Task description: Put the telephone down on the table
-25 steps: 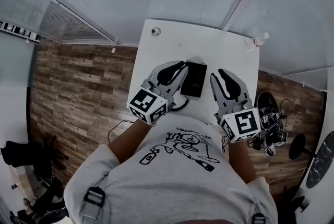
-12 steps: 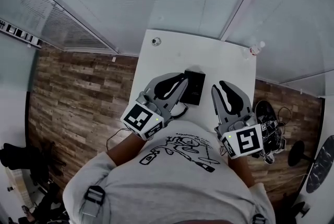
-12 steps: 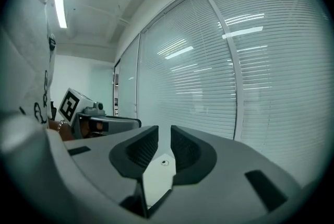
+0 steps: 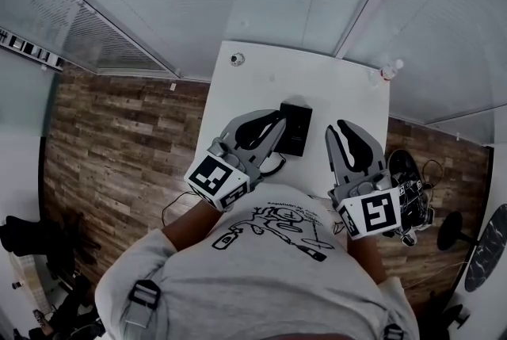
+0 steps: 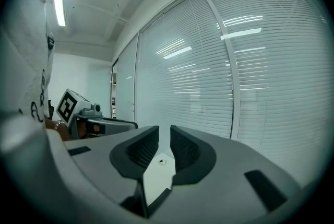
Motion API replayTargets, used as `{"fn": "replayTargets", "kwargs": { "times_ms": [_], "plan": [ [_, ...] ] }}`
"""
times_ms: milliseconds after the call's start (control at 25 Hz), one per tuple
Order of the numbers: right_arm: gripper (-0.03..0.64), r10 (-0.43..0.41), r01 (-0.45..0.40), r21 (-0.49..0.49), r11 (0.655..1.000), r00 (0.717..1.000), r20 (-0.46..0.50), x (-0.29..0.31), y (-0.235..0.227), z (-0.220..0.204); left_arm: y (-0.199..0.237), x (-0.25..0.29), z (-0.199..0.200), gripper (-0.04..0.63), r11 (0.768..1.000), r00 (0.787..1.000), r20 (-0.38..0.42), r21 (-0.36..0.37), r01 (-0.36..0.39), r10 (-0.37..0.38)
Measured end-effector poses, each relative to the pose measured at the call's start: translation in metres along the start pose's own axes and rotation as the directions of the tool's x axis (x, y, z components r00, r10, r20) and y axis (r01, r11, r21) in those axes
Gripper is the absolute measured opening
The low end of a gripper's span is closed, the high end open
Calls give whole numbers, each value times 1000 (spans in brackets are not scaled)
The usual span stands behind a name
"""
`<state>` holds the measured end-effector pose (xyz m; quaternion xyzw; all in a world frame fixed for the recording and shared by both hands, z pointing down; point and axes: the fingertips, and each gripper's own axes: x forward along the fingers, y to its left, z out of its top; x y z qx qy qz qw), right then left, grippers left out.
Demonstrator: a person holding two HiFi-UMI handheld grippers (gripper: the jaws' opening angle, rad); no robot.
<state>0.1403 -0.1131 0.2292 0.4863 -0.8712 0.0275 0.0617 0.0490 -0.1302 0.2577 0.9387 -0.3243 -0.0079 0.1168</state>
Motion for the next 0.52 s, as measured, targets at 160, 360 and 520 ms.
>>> {"fn": "replayTargets", "kwargs": {
  "times_ms": [160, 360, 520],
  "plan": [
    [61, -4, 4, 0, 1000, 1000, -3, 0, 2, -1, 0, -3, 0, 31, 1000, 1000, 2, -3, -6, 6],
    [61, -10, 10, 5, 1000, 1000, 0, 2, 2, -1, 5, -2, 1, 31, 1000, 1000, 11, -12, -12, 12],
    [61, -10, 10, 5, 1000, 1000, 2, 1, 5, -1, 6, -3, 2, 31, 1000, 1000, 19, -19, -17, 18]
  ]
}}
